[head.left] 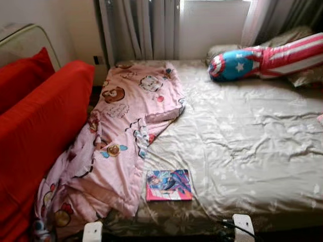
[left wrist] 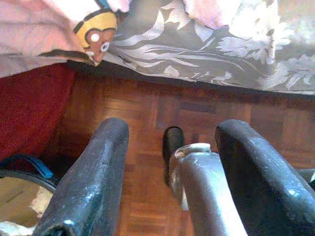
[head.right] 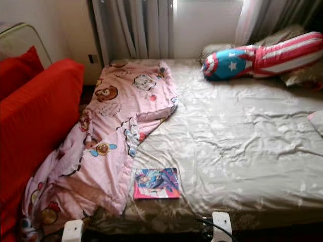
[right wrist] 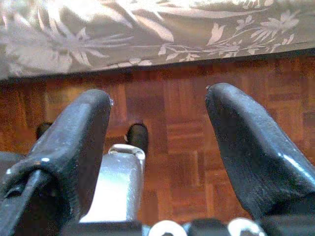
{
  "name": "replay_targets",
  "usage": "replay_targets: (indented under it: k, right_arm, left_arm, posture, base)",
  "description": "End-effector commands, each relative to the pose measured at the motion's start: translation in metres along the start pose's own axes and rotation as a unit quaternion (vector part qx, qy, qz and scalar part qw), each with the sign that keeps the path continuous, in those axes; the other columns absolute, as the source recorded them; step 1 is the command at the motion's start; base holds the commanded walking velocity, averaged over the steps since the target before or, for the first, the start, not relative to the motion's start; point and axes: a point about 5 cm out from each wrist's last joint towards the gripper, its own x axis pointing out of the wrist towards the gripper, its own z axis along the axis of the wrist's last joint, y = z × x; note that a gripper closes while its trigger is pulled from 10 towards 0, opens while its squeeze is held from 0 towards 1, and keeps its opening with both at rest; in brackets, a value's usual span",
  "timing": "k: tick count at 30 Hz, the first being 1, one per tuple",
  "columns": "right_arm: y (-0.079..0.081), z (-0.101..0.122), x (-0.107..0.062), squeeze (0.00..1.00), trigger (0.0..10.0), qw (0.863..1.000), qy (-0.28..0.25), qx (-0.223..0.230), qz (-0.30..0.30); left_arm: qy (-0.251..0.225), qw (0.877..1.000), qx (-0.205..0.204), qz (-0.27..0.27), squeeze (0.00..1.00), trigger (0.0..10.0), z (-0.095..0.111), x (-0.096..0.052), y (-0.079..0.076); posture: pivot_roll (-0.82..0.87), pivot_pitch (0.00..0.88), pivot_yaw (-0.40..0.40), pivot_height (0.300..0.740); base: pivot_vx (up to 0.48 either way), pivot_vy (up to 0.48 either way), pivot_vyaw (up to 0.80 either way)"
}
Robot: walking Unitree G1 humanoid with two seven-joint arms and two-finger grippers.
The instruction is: Clean up the room
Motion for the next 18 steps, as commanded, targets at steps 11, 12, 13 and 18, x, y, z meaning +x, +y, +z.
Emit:
replay_targets:
  k: [11,12,13,18]
  right_arm:
    - [0.0034,0.0092,0.0018,0.00,10.0,1.000,-0.013,0.003,0.002]
    - [0.0034,0.0097,0.0019,0.00,10.0,1.000,-0.014,0.006,0.001]
    - [0.0036,0.0100,0.0019,0.00,10.0,1.000,-0.015,0.008,0.001]
    - [0.0022,0.0068,0.0012,0.00,10.0,1.000,-0.013,0.015,0.000]
  left_arm:
    - [0.011,1.000,-0.001,0.003,0.00,10.0,-0.0057,-0.0015,0.0031]
    - [0.011,1.000,-0.002,0.003,0.00,10.0,-0.0052,-0.0014,0.0030]
    - [0.011,1.000,-0.002,0.004,0.00,10.0,-0.0050,-0.0013,0.0032]
    - [0.011,1.000,-0.006,0.007,0.00,10.0,-0.0063,-0.0020,0.0051]
  posture:
    - [-0.05,0.000,0.001,0.740]
    - [-0.05,0.000,-0.001,0.740]
    - [-0.05,0.000,-0.002,0.740]
    - [-0.06,0.000,0.004,0.740]
  base:
    - [0.000,0.000,0.60]
    - [0.000,0.000,0.00]
    - [0.000,0.000,0.00]
    - [0.000,0.000,0.00]
